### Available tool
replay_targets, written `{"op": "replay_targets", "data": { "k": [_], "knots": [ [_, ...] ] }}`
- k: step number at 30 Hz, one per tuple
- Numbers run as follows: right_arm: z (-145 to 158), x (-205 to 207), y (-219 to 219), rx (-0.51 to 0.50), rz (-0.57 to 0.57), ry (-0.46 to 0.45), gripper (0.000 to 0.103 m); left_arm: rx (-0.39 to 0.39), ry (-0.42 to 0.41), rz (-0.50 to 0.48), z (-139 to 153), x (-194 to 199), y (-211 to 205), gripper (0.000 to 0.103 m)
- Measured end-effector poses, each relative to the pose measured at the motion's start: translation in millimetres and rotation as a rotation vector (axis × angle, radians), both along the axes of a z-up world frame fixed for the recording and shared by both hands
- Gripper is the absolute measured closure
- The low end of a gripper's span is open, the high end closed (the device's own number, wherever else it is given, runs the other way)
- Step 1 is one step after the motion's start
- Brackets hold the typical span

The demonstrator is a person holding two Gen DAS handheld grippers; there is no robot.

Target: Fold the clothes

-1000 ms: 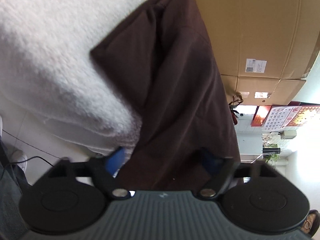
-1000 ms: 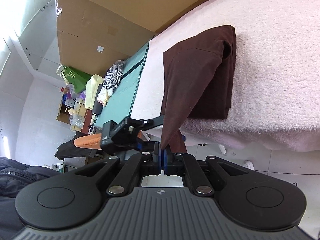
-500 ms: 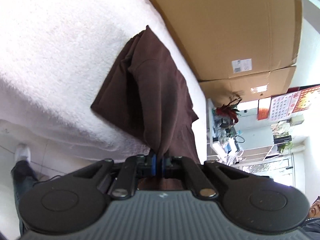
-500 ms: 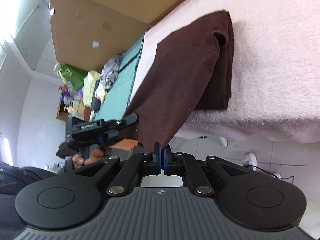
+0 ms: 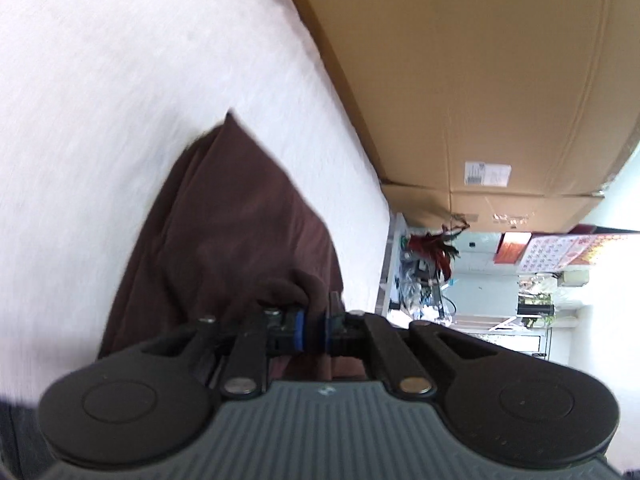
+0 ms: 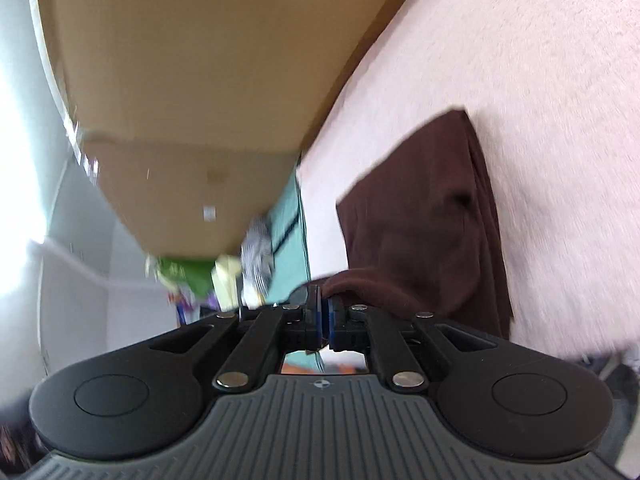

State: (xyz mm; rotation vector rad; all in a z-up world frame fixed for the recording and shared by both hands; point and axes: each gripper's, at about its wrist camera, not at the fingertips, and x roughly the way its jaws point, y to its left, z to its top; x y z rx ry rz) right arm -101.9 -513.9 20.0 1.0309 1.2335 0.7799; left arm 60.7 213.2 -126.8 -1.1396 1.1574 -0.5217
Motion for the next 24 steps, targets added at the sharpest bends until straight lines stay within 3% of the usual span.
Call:
{"op": "replay_targets", "data": {
  "k": [4,5,6,8,10,12,13,16,18,21,24],
  "knots": [
    [-21,39,19,-0.046,-0.099,0.051,0.094,0.023,0.045,0.015,-15,30,1,0.102],
    [-27,46,24,-0.062,-0.124,0.062,0.088,0.011,0.061,0.032,-18,32,5,0.089],
    [-31,50,27,-0.084,-0.146,0.071,0.071,-0.001,0.076,0.049,-20,35,8,0.05],
    [-36,53,30,-0.121,-0.175,0.093,0.058,-0.026,0.07,0.089,-19,36,17,0.008],
    [-36,50,29,-0.112,-0.204,0.102,0.058,-0.029,0.002,0.116,-7,33,29,0.008],
    [-30,43,24,-0.087,-0.222,0.084,0.058,0.029,-0.076,0.1,8,30,37,0.011],
    [-25,38,20,-0.078,-0.228,0.068,0.058,0.078,-0.113,0.079,15,28,38,0.011],
    [-6,19,13,-0.111,-0.216,-0.036,0.058,0.333,-0.247,-0.079,29,12,28,0.013],
    [13,1,17,-0.251,-0.163,-0.18,0.058,0.47,-0.335,-0.203,31,-5,11,0.018],
    [28,-29,31,-0.465,-0.051,-0.367,0.059,0.531,-0.44,-0.311,28,-24,-3,0.038],
    [27,-49,51,-0.558,0.045,-0.456,0.059,0.583,-0.487,-0.36,20,-26,-20,0.038]
  ]
}}
